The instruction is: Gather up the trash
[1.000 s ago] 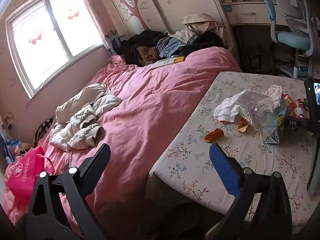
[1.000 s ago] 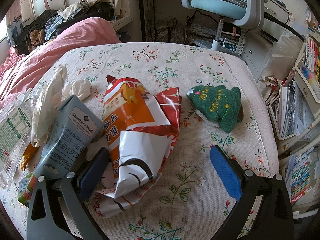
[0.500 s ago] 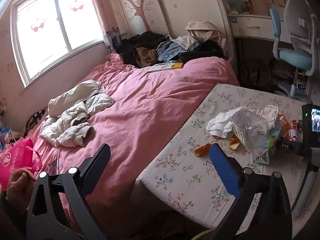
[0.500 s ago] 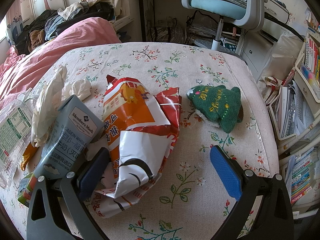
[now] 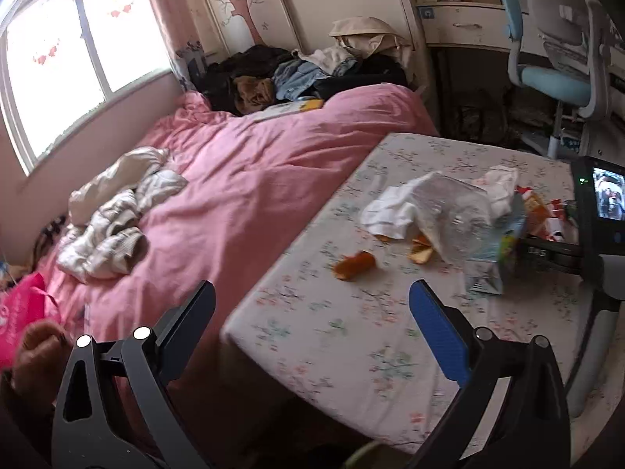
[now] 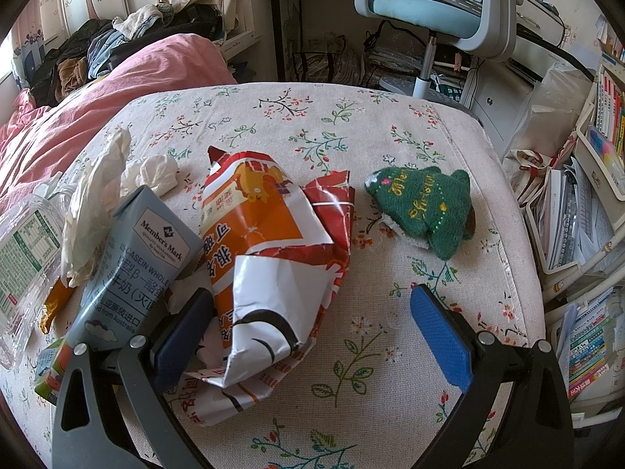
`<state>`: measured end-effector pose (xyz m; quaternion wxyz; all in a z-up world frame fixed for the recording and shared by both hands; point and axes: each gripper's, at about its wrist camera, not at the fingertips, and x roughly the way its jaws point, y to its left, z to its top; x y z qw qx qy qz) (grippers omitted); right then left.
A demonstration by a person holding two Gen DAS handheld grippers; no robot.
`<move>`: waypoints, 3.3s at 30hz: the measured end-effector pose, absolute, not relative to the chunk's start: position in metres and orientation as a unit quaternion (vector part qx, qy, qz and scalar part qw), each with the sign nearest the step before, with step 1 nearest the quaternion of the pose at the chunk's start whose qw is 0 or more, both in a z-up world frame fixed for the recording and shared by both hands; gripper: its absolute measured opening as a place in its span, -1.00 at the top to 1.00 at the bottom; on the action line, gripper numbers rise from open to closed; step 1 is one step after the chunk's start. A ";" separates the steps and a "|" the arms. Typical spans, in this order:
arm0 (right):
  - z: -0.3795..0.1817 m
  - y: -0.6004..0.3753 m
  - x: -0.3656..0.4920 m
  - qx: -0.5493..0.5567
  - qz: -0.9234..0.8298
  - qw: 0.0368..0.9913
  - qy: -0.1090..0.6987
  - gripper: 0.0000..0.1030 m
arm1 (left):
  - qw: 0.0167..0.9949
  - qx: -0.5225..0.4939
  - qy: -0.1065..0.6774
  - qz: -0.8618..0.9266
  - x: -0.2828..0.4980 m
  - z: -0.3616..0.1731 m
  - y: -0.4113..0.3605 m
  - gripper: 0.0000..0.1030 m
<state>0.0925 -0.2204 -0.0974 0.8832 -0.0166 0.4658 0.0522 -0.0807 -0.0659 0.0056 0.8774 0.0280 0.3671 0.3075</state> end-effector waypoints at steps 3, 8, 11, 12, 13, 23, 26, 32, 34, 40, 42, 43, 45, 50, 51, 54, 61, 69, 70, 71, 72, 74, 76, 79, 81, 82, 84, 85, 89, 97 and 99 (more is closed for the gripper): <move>-0.097 -0.220 0.093 -0.017 0.052 0.883 0.466 -0.86 | 0.877 0.020 0.380 0.294 -0.075 -0.005 -0.074 -0.86; -0.098 -0.219 0.093 -0.017 0.052 0.883 0.466 -0.86 | 0.878 0.022 0.387 0.281 -0.064 -0.013 -0.087 -0.86; -0.097 -0.220 0.093 -0.017 0.052 0.883 0.466 -0.86 | 0.879 0.022 0.387 0.276 -0.061 -0.017 -0.093 -0.86; -0.098 -0.219 0.093 -0.017 0.052 0.883 0.466 -0.86 | 0.879 0.020 0.389 0.274 -0.060 -0.019 -0.094 -0.86; -0.098 -0.218 0.093 -0.017 0.052 0.883 0.466 -0.86 | 0.878 0.019 0.395 0.271 -0.058 -0.022 -0.095 -0.86; -0.097 -0.221 0.092 -0.017 0.052 0.883 0.466 -0.86 | 0.857 0.059 0.426 0.282 -0.044 -0.017 -0.070 -0.86; -0.098 -0.219 0.093 -0.017 0.052 0.883 0.466 -0.86 | 0.850 0.075 0.434 0.288 -0.052 -0.012 -0.063 -0.86; -0.098 -0.219 0.093 -0.017 0.052 0.883 0.466 -0.86 | 0.820 0.123 0.449 0.332 -0.071 -0.006 -0.053 -0.86; -0.098 -0.219 0.093 -0.017 0.052 0.883 0.466 -0.86 | 0.828 0.103 0.446 0.324 -0.079 -0.002 -0.046 -0.86; -0.097 -0.219 0.093 -0.017 0.052 0.883 0.466 -0.86 | 0.862 0.021 0.390 0.324 -0.110 0.020 -0.021 -0.86; -0.098 -0.218 0.093 -0.017 0.052 0.883 0.466 -0.86 | 0.870 -0.008 0.371 0.324 -0.119 0.023 -0.013 -0.86; -0.098 -0.218 0.093 -0.017 0.052 0.883 0.466 -0.86 | 0.874 -0.021 0.364 0.322 -0.122 0.022 -0.010 -0.86; -0.098 -0.218 0.093 -0.017 0.052 0.883 0.466 -0.86 | 0.880 -0.055 0.346 0.321 -0.130 0.023 -0.002 -0.86; -0.098 -0.218 0.093 -0.017 0.052 0.883 0.466 -0.86 | 0.882 -0.077 0.344 0.313 -0.132 0.017 0.003 -0.86; -0.097 -0.219 0.093 -0.017 0.052 0.883 0.466 -0.86 | 0.884 -0.083 0.343 0.308 -0.131 0.016 0.004 -0.86; -0.098 -0.219 0.093 -0.017 0.052 0.883 0.466 -0.86 | 0.879 -0.083 0.346 0.316 -0.130 0.015 0.005 -0.86; -0.097 -0.220 0.093 -0.017 0.052 0.883 0.466 -0.86 | 0.866 -0.044 0.362 0.342 -0.127 0.017 0.001 -0.86; -0.098 -0.219 0.094 -0.017 0.052 0.883 0.466 -0.86 | 0.896 -0.086 0.322 0.294 -0.135 0.024 0.001 -0.86; -0.098 -0.218 0.094 -0.017 0.052 0.883 0.466 -0.86 | 0.903 -0.098 0.311 0.279 -0.136 0.025 0.002 -0.86; -0.098 -0.218 0.094 -0.017 0.052 0.883 0.466 -0.86 | 0.905 -0.104 0.308 0.275 -0.136 0.024 0.001 -0.86; -0.098 -0.219 0.094 -0.017 0.052 0.883 0.466 -0.86 | 0.905 -0.109 0.309 0.272 -0.135 0.023 0.001 -0.86; -0.098 -0.218 0.094 -0.017 0.052 0.883 0.466 -0.86 | 0.904 -0.099 0.319 0.265 -0.131 0.020 -0.001 -0.87; -0.098 -0.219 0.094 -0.017 0.052 0.883 0.466 -0.86 | 0.903 -0.098 0.325 0.262 -0.129 0.017 -0.001 -0.87; -0.098 -0.219 0.094 -0.017 0.052 0.883 0.466 -0.86 | 0.897 -0.111 0.331 0.273 -0.128 0.013 0.001 -0.87; -0.098 -0.218 0.094 -0.017 0.052 0.883 0.466 -0.86 | 0.895 -0.119 0.329 0.275 -0.130 0.012 0.004 -0.88; -0.098 -0.218 0.094 -0.017 0.052 0.883 0.466 -0.86 | 0.894 -0.127 0.330 0.274 -0.130 0.011 0.006 -0.88; -0.098 -0.218 0.094 -0.017 0.052 0.883 0.466 -0.86 | 0.891 -0.134 0.335 0.275 -0.130 0.008 0.008 -0.88; -0.098 -0.218 0.094 -0.017 0.051 0.883 0.466 -0.86 | 0.891 -0.129 0.337 0.276 -0.130 0.008 0.008 -0.88; -0.098 -0.219 0.094 -0.017 0.051 0.883 0.466 -0.86 | 0.895 -0.150 0.332 0.256 -0.127 0.007 0.010 -0.87; -0.098 -0.219 0.094 -0.017 0.051 0.883 0.466 -0.86 | 0.891 -0.150 0.394 0.167 -0.074 -0.026 0.000 -0.86; -0.098 -0.219 0.094 -0.017 0.051 0.883 0.466 -0.86 | 0.895 -0.132 0.403 0.141 -0.062 -0.030 -0.010 -0.86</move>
